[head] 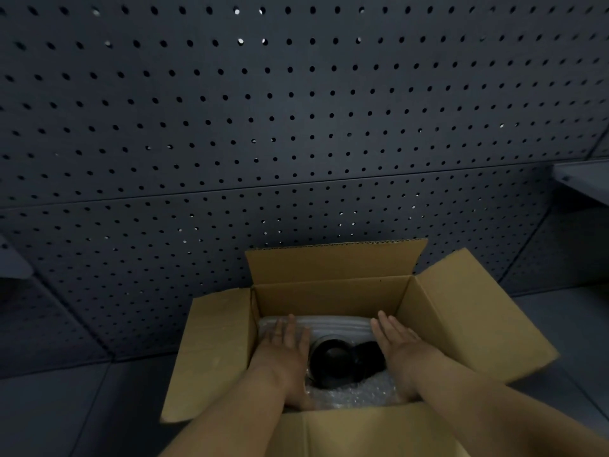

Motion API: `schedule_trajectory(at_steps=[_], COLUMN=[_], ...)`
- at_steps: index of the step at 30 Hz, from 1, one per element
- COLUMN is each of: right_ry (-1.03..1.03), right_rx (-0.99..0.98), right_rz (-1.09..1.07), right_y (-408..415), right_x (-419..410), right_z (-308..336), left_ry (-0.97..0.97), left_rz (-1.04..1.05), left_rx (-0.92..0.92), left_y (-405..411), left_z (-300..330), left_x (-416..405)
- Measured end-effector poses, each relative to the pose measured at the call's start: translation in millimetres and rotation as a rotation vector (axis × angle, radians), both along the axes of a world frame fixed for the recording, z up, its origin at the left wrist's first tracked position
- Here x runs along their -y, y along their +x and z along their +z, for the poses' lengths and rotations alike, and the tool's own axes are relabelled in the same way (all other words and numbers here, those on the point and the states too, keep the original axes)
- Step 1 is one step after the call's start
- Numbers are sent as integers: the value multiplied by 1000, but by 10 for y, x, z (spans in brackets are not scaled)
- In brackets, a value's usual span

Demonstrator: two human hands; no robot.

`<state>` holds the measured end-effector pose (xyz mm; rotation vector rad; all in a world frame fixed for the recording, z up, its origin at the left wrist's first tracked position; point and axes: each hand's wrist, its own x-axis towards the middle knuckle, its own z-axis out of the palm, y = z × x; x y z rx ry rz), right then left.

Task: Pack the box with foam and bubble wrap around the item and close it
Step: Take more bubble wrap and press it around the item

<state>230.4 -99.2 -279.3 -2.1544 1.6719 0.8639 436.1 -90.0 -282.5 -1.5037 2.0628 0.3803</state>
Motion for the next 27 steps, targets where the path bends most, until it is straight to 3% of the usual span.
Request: schedule_trajectory(at_steps=[9,27], right_ry=[67,9], right_rx=[-13,-46], right_rz=[6,-18], right_y=[-38,62], right_x=[94,13], right_z=[75,35], left_ry=[-12,-44], left_rz=[21,-9], left_rx=[-32,-16], left_y=[24,17], left_z=[44,0], left_x=[40,30])
